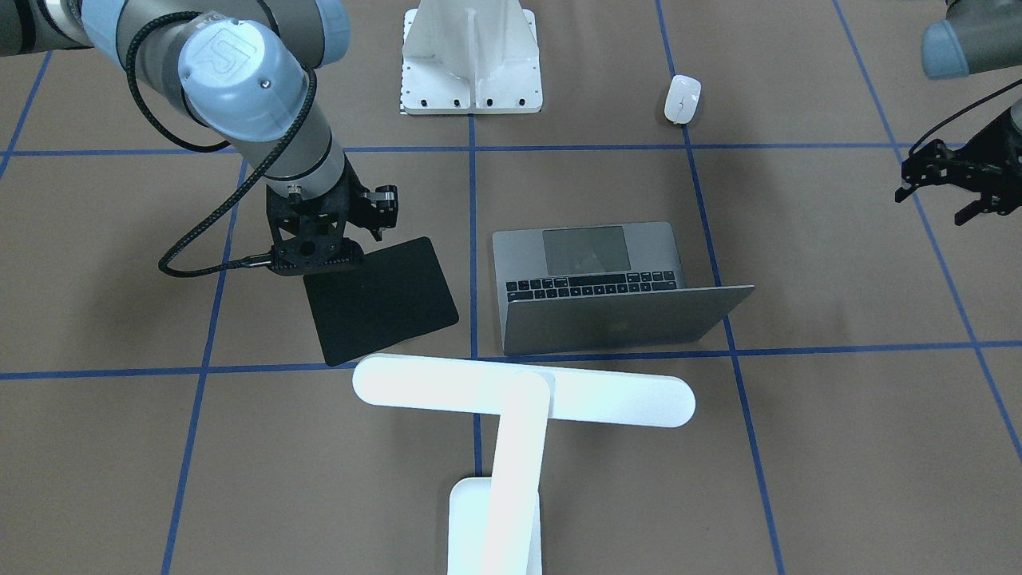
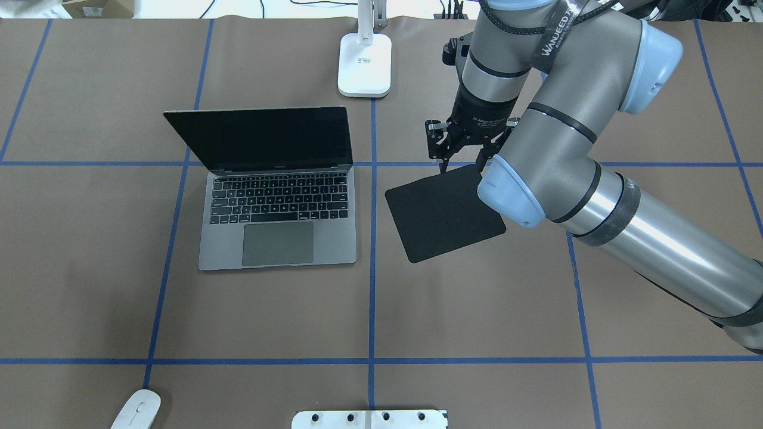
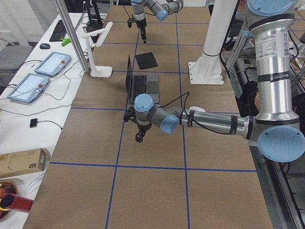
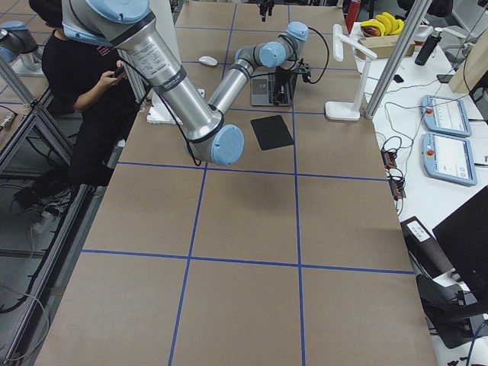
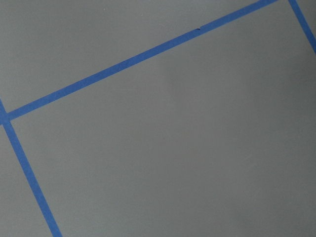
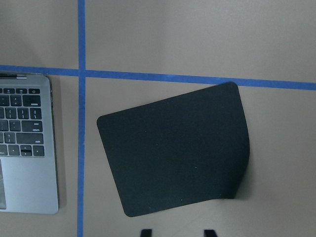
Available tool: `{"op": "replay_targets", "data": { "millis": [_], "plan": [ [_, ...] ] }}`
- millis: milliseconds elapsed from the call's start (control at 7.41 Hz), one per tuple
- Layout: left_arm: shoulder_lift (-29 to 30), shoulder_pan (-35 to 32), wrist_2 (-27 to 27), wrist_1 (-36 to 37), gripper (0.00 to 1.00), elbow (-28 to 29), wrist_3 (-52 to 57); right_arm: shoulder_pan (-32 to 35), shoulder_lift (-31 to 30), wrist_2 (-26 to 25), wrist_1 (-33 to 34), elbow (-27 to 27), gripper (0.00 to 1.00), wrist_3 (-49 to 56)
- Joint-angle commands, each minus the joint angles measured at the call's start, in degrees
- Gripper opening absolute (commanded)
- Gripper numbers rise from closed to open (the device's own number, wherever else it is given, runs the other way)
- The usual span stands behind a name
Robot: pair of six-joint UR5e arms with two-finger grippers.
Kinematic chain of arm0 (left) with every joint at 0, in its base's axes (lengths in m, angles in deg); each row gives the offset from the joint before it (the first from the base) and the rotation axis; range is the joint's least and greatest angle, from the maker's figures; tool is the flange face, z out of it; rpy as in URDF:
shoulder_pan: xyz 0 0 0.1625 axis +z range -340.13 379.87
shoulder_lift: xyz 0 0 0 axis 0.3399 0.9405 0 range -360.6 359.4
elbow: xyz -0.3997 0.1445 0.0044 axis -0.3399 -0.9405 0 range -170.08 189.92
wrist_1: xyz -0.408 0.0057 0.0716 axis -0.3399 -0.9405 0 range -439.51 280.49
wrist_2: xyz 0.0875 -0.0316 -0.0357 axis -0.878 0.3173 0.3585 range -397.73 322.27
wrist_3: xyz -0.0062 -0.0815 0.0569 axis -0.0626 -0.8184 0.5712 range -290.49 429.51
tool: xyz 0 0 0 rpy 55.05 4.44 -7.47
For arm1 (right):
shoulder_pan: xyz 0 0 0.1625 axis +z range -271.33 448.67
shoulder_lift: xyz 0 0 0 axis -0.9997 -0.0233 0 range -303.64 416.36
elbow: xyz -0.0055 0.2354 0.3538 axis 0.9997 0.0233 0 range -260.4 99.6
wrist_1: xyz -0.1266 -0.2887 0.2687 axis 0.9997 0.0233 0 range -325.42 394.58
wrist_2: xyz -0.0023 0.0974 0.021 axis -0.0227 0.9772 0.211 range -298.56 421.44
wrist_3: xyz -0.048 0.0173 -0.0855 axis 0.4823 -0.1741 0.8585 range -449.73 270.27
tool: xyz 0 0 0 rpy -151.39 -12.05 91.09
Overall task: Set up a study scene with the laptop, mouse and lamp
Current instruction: 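Lower the black pad flat beside the laptop and open the right gripper, then raise the right gripper off the pad while the left arm reaches toward the white mouse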
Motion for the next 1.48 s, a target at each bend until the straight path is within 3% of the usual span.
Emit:
{"op": "replay_targets", "data": {
  "millis": [0, 270, 405, 675, 1080, 1350],
  "plan": [
    [0.3, 0.1, -0.1, -0.1, 1.0, -0.5, -4.6, 0.0, -0.3, 0.0, -0.5, -0.6, 1.0, 0.1],
    [0.8, 0.6, -0.1, -3.2, 1.0, -1.8, -12.7, 0.8, -4.5, -1.2, -0.7, -5.2, 1.0, 0.4],
    [0.3, 2.3, 0.0, -7.2, 1.0, -1.9, -16.7, 0.8, -6.7, -6.5, -3.9, -7.6, 1.0, 0.6],
    [-0.6, 10.2, -0.6, -13.9, 1.0, -3.1, -27.1, 1.1, -10.0, -7.2, -11.4, -8.1, 1.0, 0.7],
    [-6.1, 18.4, 0.1, -14.4, 1.0, -11.0, -32.2, 1.4, -10.5, -6.5, -11.9, -8.1, 1.0, 0.6],
    [-8.9, 27.8, -3.7, -23.3, 1.0, -12.7, -44.8, 1.4, -11.8, -6.5, -11.9, -8.3, 1.0, 0.6]
  ]
}}
